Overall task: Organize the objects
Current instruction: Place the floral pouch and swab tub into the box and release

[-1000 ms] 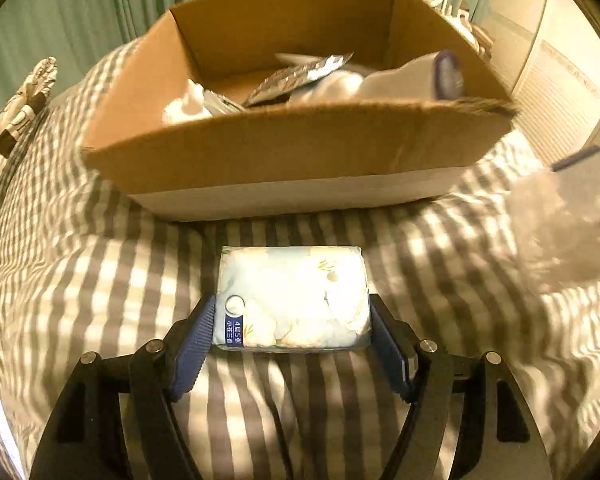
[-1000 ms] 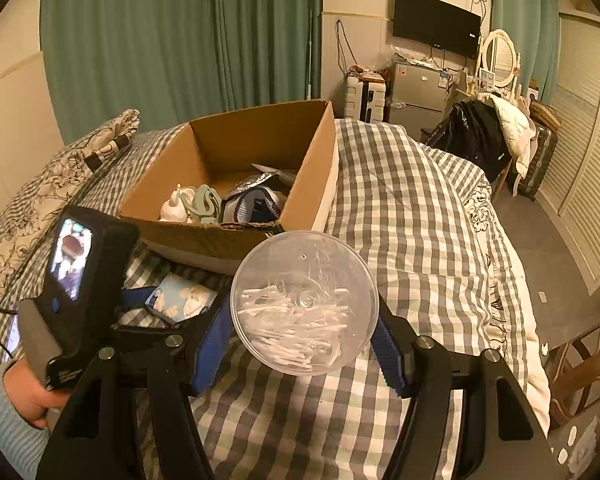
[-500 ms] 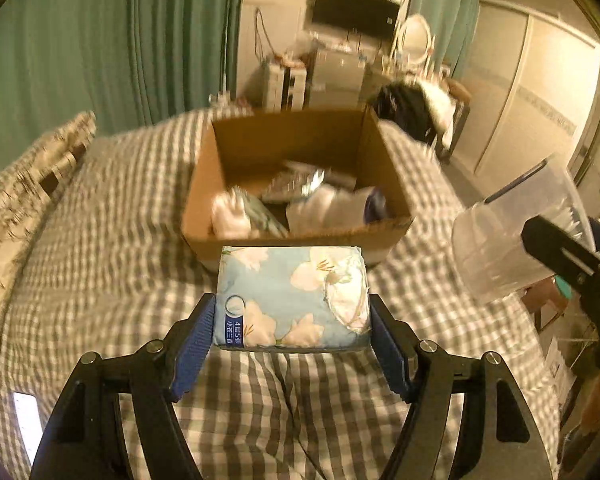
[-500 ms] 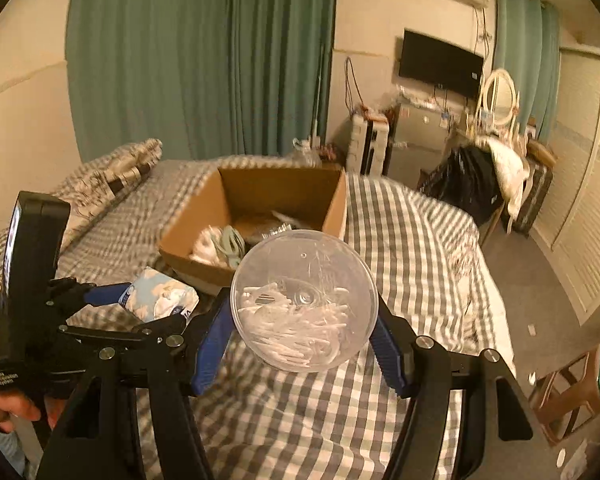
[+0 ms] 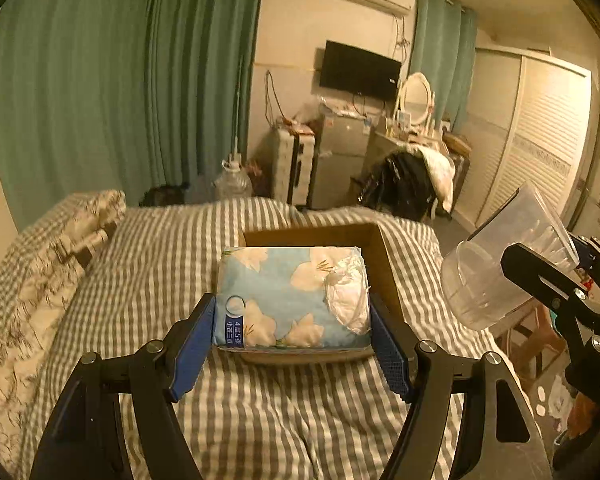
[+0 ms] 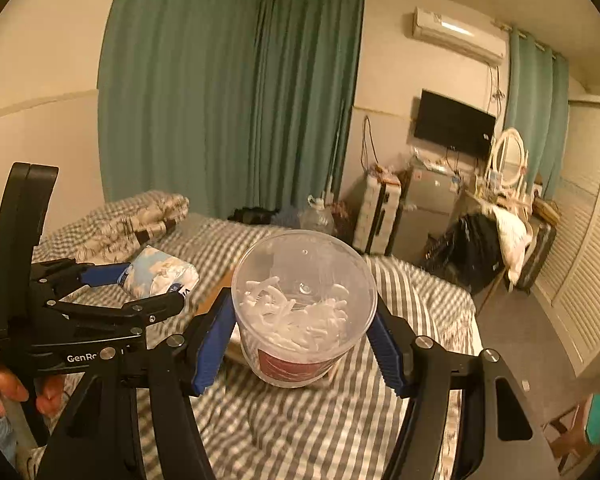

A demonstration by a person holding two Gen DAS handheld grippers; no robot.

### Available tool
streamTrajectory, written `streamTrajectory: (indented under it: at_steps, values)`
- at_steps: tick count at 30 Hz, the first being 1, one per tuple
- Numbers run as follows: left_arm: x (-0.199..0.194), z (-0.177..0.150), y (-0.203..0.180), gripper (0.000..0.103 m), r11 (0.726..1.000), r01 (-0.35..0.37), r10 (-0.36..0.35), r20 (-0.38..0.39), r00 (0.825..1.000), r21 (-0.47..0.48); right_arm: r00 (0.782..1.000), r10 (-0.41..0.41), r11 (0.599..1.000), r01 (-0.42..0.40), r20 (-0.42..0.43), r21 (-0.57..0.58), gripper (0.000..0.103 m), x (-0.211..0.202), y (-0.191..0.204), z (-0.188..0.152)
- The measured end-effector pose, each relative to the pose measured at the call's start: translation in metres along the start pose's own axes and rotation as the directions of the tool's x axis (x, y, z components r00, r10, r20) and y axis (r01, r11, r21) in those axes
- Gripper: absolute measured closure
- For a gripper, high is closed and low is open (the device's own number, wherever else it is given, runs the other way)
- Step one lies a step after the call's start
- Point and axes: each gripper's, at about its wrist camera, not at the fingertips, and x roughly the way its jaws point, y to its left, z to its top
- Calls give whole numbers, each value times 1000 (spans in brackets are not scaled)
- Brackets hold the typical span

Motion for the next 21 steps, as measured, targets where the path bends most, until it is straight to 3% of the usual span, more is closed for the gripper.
streamTrajectory:
  at_steps: [11, 21]
  values:
    - [76, 41, 8, 28, 1000, -14, 14, 3, 1000, 1, 999, 29, 998, -30, 12, 54, 40, 74, -16, 36]
    - [168, 32, 13, 28, 1000, -5, 4, -78, 997, -14, 998, 27, 996, -22, -54, 92, 40, 165, -31, 28]
